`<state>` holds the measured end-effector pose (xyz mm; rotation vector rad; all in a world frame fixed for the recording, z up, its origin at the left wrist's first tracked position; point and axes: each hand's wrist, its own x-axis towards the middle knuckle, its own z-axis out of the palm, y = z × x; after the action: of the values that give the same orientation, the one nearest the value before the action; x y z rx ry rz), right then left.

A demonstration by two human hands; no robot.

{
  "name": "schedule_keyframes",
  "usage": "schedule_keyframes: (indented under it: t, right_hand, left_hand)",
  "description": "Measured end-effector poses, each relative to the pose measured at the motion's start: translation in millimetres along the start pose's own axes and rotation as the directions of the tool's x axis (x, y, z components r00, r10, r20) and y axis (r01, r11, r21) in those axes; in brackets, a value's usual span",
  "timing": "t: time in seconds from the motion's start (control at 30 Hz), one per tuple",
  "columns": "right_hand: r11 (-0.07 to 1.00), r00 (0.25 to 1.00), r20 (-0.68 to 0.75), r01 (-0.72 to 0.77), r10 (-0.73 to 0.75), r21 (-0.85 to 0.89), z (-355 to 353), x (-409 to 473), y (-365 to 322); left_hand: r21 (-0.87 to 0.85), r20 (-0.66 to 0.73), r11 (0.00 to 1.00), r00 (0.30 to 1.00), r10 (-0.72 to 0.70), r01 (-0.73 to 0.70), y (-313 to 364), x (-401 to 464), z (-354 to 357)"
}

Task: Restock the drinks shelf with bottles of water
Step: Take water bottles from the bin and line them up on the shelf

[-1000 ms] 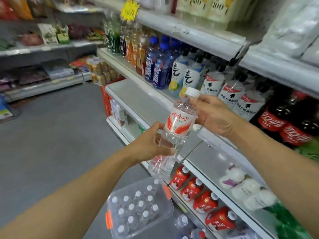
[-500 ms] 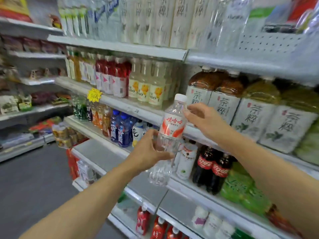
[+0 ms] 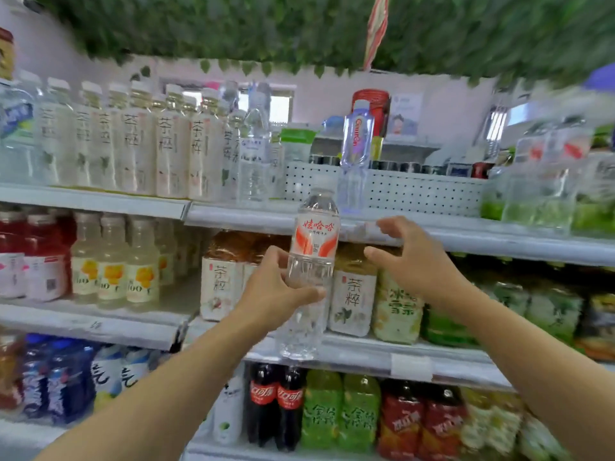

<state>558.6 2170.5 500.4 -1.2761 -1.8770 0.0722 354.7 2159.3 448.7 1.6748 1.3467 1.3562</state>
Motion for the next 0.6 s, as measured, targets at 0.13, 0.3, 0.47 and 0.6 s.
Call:
schedule_keyframes:
  t: [0.13, 0.3, 0.47, 0.6]
  right_hand:
    - [0.989, 0.996, -0.072, -0.062, 0.053, -0.135, -41, -2, 32]
    - [0.955, 0.981, -0.135, -0.169, 0.139, -0.245, -87, 3, 83]
    - [0.926, 0.964, -0.189, -0.237, 0.186, -0.294, -121, 13, 137]
    - [0.917, 0.969, -0.167, -0.227, 0.180, -0.328, -138, 26, 173]
  left_hand:
    - [-0.032, 0.049, 0.998, 0.997, 0.063, -0.062, 33, 18, 42]
    - [-0.059, 0.104, 0.990, 0.986, 0.132, -0.126, 72, 45, 91]
    - [-0.111, 0.127, 0.976, 0.971, 0.202, -0.188, 115, 71, 134]
    - [-0.141, 0.104, 0.960, 0.960, 0.259, -0.243, 148, 95, 168]
